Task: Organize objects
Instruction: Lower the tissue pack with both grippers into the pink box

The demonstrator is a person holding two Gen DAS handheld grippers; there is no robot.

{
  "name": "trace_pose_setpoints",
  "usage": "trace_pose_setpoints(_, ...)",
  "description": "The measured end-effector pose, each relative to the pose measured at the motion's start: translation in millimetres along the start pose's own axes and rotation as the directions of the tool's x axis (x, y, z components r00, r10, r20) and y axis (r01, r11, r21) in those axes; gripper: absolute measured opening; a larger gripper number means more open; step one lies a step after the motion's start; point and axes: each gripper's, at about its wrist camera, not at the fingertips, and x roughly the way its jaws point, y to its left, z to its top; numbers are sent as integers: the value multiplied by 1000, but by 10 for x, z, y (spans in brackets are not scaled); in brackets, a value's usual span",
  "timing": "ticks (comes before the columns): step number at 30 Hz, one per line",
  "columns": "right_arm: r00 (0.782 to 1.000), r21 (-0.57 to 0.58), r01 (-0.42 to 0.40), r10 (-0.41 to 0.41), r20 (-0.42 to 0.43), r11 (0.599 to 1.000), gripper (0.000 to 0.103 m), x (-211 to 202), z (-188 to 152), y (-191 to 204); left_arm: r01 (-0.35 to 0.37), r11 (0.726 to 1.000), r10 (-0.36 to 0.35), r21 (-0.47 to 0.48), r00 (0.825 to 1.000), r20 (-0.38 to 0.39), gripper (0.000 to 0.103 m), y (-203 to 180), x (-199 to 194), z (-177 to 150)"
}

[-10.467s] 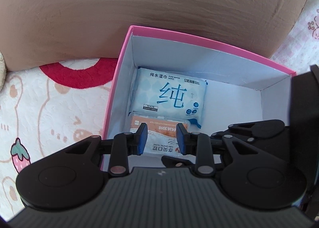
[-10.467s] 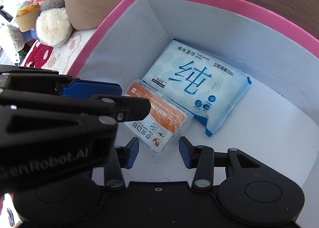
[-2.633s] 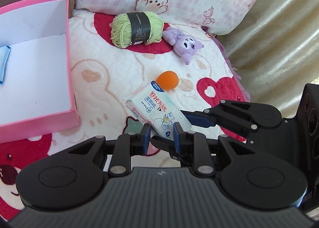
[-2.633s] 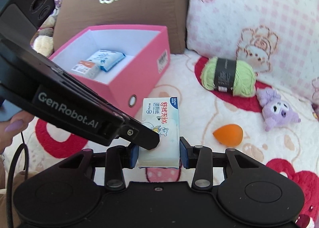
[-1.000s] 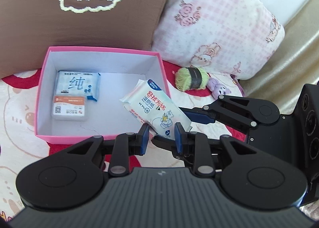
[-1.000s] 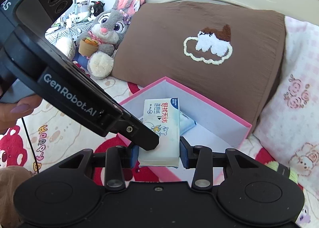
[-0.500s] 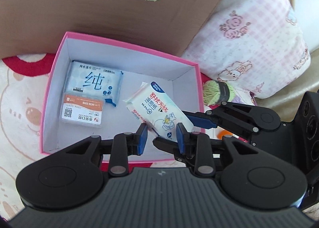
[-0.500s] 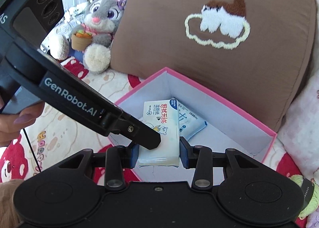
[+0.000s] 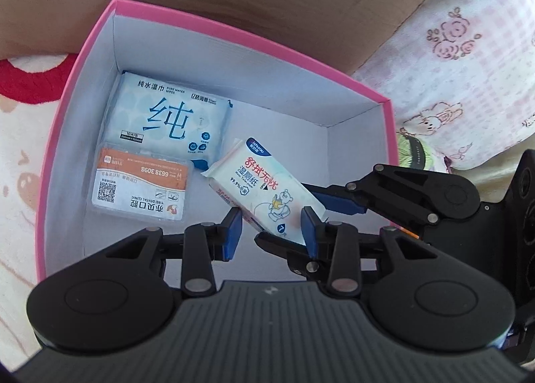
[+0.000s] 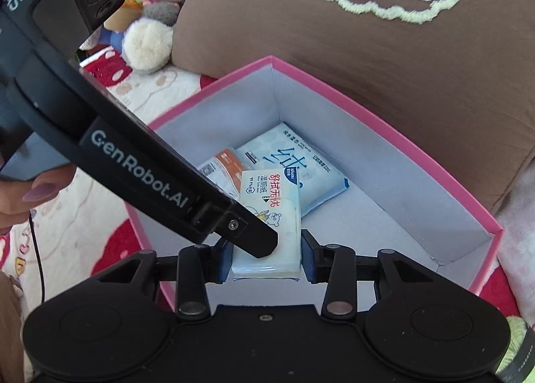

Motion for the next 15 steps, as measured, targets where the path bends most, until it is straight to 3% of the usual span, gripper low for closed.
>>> trace_pose_setpoints(15,983,-138,-56,31,-179,989,45,412,26,-44,-72,996,74,60,997,-26,40,119,282,-8)
